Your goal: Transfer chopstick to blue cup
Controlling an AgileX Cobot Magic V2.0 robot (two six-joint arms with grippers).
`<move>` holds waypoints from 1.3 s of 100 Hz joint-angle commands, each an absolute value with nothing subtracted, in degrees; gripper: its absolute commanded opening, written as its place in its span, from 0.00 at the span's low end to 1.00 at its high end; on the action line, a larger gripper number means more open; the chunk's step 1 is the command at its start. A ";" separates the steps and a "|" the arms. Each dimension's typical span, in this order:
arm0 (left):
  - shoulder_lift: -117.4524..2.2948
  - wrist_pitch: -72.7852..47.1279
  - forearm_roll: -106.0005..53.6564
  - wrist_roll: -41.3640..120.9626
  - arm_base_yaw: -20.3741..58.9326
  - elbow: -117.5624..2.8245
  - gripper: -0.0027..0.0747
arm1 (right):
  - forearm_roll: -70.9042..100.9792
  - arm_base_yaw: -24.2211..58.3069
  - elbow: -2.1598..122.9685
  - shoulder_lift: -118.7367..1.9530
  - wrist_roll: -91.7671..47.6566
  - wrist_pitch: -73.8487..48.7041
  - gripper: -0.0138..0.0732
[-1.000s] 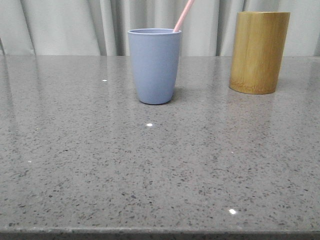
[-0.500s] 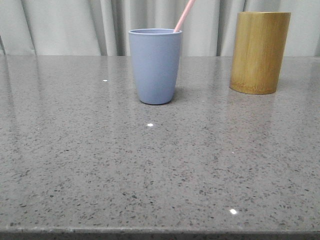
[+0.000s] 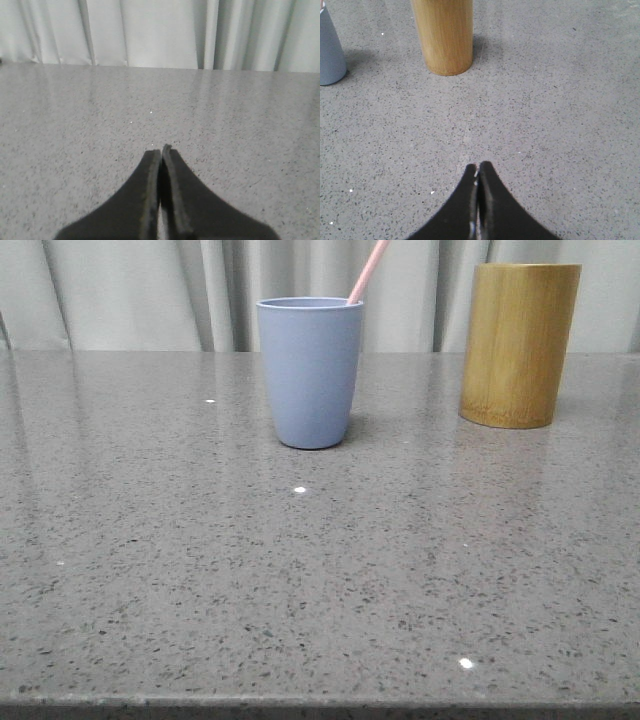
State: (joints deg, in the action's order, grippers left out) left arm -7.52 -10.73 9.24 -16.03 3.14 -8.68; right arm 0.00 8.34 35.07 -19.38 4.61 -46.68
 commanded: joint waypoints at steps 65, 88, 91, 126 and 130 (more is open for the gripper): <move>2.21 -4.43 5.10 -8.56 1.26 0.59 0.01 | -0.40 7.91 36.54 -19.76 4.61 -42.97 0.08; 2.21 -4.29 5.55 -8.54 1.26 0.59 0.01 | -0.40 7.91 36.54 -19.76 4.61 -42.97 0.08; 2.21 -4.29 5.55 -8.54 1.26 0.59 0.01 | -0.40 7.91 36.54 -19.76 4.61 -42.97 0.08; 2.21 -4.77 5.55 -8.54 1.26 0.59 0.01 | -0.40 7.91 36.54 -19.76 4.61 -42.97 0.08; 2.21 -4.77 5.55 -8.54 1.26 0.59 0.01 | -0.40 7.91 36.54 -19.76 4.61 -42.97 0.08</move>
